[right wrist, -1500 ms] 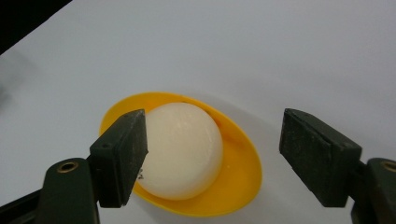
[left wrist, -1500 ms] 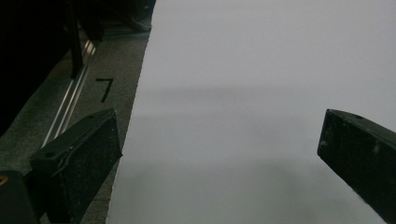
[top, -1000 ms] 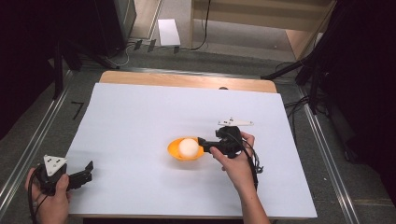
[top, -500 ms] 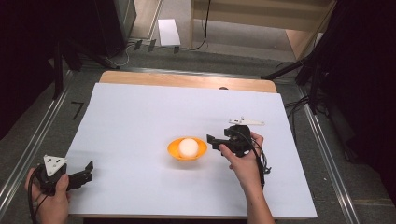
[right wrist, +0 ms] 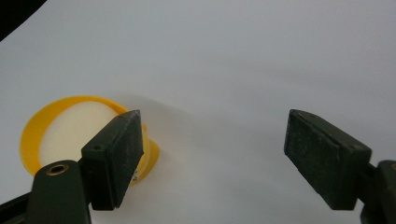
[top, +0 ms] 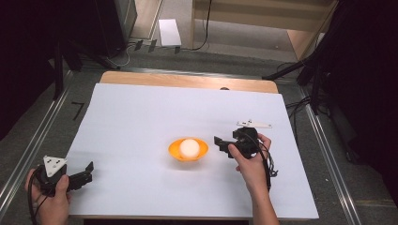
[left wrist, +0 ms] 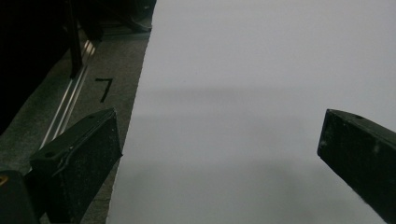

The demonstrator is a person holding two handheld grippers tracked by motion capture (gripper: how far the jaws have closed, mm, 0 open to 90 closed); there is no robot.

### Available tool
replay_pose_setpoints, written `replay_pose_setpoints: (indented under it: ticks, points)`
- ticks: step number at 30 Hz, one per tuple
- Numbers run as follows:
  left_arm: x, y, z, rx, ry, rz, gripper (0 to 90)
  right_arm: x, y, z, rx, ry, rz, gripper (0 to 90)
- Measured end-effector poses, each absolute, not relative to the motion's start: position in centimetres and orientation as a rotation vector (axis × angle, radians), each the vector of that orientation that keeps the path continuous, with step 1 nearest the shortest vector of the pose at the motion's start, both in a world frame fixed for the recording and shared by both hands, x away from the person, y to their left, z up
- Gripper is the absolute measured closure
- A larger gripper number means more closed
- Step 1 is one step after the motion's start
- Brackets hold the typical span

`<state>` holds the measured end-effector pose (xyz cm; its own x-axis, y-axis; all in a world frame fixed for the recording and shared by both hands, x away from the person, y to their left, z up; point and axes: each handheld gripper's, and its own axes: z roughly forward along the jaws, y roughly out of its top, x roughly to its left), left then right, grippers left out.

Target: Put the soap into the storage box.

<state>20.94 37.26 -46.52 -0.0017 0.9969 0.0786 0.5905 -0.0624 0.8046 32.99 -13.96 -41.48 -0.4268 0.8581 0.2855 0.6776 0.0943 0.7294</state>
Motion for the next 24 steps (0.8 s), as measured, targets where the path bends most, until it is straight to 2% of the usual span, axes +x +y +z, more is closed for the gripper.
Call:
replay_pose_setpoints:
  ticks: [9,24]
  points:
    - [20.9,37.2,-46.5,1.71,1.645,0.919,0.2,33.0,-14.7,-42.3,1.554,2.189,1.177,13.8]
    - [20.9,37.3,-46.5,1.703,1.643,0.918,0.2,32.2,-17.3,-43.5,1.606,2.116,1.167,13.8]
